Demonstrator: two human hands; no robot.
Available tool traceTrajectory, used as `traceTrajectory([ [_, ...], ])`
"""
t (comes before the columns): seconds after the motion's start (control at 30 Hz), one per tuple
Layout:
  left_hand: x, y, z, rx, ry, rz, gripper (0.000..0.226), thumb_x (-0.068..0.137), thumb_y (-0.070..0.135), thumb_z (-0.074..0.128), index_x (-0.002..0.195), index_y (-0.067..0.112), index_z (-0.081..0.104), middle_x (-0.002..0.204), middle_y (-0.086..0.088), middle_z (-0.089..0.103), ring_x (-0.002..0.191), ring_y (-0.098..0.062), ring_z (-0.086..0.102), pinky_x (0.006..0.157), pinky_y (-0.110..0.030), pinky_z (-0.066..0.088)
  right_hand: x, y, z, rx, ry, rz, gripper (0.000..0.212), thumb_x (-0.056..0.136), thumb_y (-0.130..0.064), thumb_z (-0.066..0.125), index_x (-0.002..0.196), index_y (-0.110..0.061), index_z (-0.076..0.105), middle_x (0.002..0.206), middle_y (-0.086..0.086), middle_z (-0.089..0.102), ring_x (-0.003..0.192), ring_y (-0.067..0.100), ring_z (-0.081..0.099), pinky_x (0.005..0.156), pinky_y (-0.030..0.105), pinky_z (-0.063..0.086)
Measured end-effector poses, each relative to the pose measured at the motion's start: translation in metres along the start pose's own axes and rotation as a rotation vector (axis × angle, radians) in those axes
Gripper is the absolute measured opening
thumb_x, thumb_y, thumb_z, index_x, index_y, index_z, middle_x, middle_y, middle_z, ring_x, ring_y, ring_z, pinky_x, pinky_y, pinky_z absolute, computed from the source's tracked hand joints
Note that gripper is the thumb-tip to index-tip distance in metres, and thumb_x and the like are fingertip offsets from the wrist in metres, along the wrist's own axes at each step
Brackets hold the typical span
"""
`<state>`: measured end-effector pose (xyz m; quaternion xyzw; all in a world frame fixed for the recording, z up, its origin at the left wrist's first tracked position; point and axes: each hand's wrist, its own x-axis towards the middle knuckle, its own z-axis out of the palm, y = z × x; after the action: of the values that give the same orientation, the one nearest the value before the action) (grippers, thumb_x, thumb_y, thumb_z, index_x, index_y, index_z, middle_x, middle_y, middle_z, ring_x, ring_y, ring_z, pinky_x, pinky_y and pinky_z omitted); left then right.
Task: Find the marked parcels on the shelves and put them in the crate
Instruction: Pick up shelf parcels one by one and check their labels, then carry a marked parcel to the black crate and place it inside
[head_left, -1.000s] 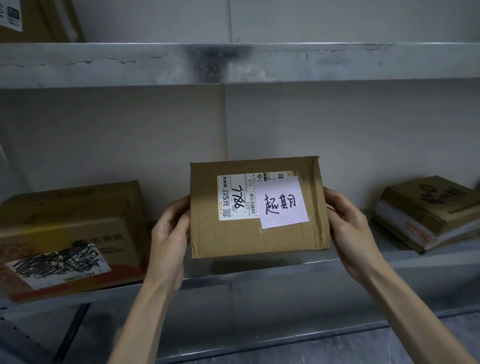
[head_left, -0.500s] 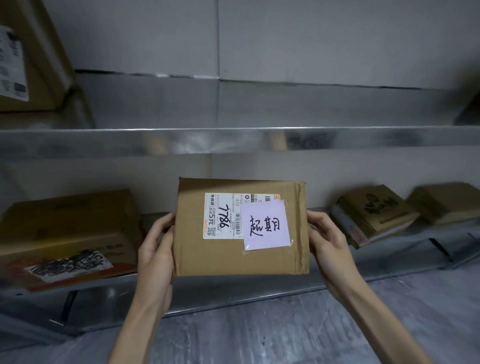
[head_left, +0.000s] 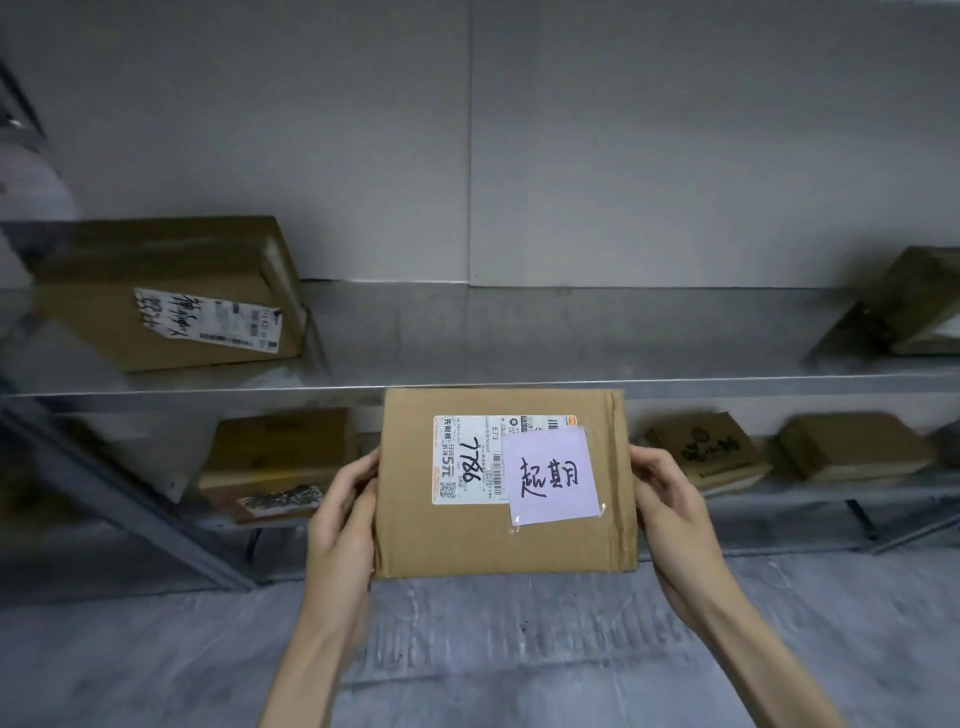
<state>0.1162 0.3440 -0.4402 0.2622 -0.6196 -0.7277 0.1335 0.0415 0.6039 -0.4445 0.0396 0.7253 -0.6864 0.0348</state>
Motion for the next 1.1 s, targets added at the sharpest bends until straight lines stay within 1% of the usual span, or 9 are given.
traceTrajectory([
  [0.1, -0.023, 0.05, -0.002, -0.008, 0.016, 0.025, 0.036, 0.105, 0.022, 0.047, 0.106, 0.049, 0.071, 0.119, 0.012, 0.071, 0.118, -0.013, 0.063, 0.102, -0.05, 0.05, -0.015, -0.055, -0.004, -0.007, -0.027, -0.029, 0.024, 0.102, -0.005, 0.049, 0.115, -0.014, 0.066, 0.108, -0.005, 0.074, 0.105, 0.008, 0.067, 0.088, 0.026, 0.05],
  [0.27, -0.055, 0.129, 0.006, -0.038, 0.005, 0.063, 0.034, 0.105, 0.021, 0.046, 0.11, 0.044, 0.07, 0.12, 0.01, 0.071, 0.12, -0.015, 0.062, 0.104, -0.052, 0.048, -0.035, -0.149, -0.017, 0.0, -0.036, -0.103, 0.026, 0.102, -0.005, 0.048, 0.117, -0.018, 0.066, 0.106, -0.012, 0.074, 0.102, 0.001, 0.067, 0.082, 0.015, 0.053],
  [0.37, -0.068, 0.168, 0.016, -0.069, 0.014, 0.096, 0.035, 0.105, 0.016, 0.045, 0.11, 0.04, 0.071, 0.119, 0.009, 0.072, 0.12, -0.016, 0.062, 0.104, -0.047, 0.048, -0.042, -0.196, -0.025, 0.001, -0.024, -0.145, 0.026, 0.103, -0.008, 0.048, 0.117, -0.02, 0.067, 0.105, -0.011, 0.075, 0.097, -0.001, 0.067, 0.078, 0.012, 0.051],
  [0.5, -0.081, 0.218, 0.027, -0.099, -0.031, 0.14, 0.032, 0.105, 0.018, 0.045, 0.115, 0.037, 0.069, 0.119, 0.008, 0.071, 0.121, -0.017, 0.062, 0.101, -0.044, 0.049, -0.053, -0.25, -0.035, 0.023, 0.033, -0.21, 0.026, 0.104, -0.011, 0.048, 0.118, -0.021, 0.067, 0.106, -0.012, 0.074, 0.097, -0.001, 0.066, 0.078, 0.011, 0.049],
  [0.63, -0.087, 0.259, 0.033, -0.089, -0.129, 0.175, 0.026, 0.105, 0.03, 0.044, 0.12, 0.038, 0.065, 0.119, 0.007, 0.07, 0.118, -0.013, 0.062, 0.087, -0.036, 0.052, -0.067, -0.287, -0.038, 0.026, 0.097, -0.28, 0.026, 0.106, -0.017, 0.045, 0.121, -0.021, 0.066, 0.11, -0.013, 0.073, 0.102, 0.0, 0.065, 0.082, 0.013, 0.048],
  [0.73, -0.091, 0.284, 0.041, -0.097, -0.184, 0.217, 0.027, 0.105, 0.032, 0.043, 0.124, 0.034, 0.062, 0.119, 0.007, 0.07, 0.116, -0.013, 0.061, 0.08, -0.03, 0.048, -0.08, -0.308, -0.04, 0.053, 0.142, -0.315, 0.027, 0.107, -0.02, 0.042, 0.12, -0.022, 0.066, 0.112, -0.013, 0.072, 0.105, 0.001, 0.064, 0.084, 0.013, 0.048],
  [0.8, -0.098, 0.297, 0.049, -0.098, -0.228, 0.246, 0.027, 0.105, 0.034, 0.042, 0.124, 0.036, 0.061, 0.115, 0.011, 0.069, 0.113, -0.01, 0.06, 0.08, -0.03, 0.047, -0.089, -0.318, -0.046, 0.065, 0.187, -0.324, 0.028, 0.107, -0.024, 0.041, 0.121, -0.025, 0.065, 0.114, -0.012, 0.072, 0.108, 0.004, 0.063, 0.088, 0.019, 0.049],
  [0.93, -0.108, 0.314, 0.074, -0.091, -0.343, 0.279, 0.027, 0.103, 0.042, 0.039, 0.11, 0.054, 0.062, 0.117, 0.009, 0.068, 0.115, -0.015, 0.06, 0.089, -0.044, 0.052, -0.105, -0.329, -0.064, 0.098, 0.275, -0.321, 0.03, 0.107, -0.035, 0.038, 0.124, -0.036, 0.063, 0.121, -0.008, 0.07, 0.117, 0.012, 0.062, 0.103, 0.042, 0.049],
  [1.1, -0.119, 0.32, 0.119, -0.083, -0.513, 0.278, 0.025, 0.104, 0.044, 0.038, 0.114, 0.051, 0.06, 0.115, 0.014, 0.069, 0.113, -0.011, 0.062, 0.087, -0.037, 0.052, -0.13, -0.336, -0.102, 0.147, 0.414, -0.321, 0.031, 0.107, -0.037, 0.037, 0.128, -0.04, 0.06, 0.125, -0.007, 0.068, 0.121, 0.014, 0.061, 0.107, 0.05, 0.046],
])
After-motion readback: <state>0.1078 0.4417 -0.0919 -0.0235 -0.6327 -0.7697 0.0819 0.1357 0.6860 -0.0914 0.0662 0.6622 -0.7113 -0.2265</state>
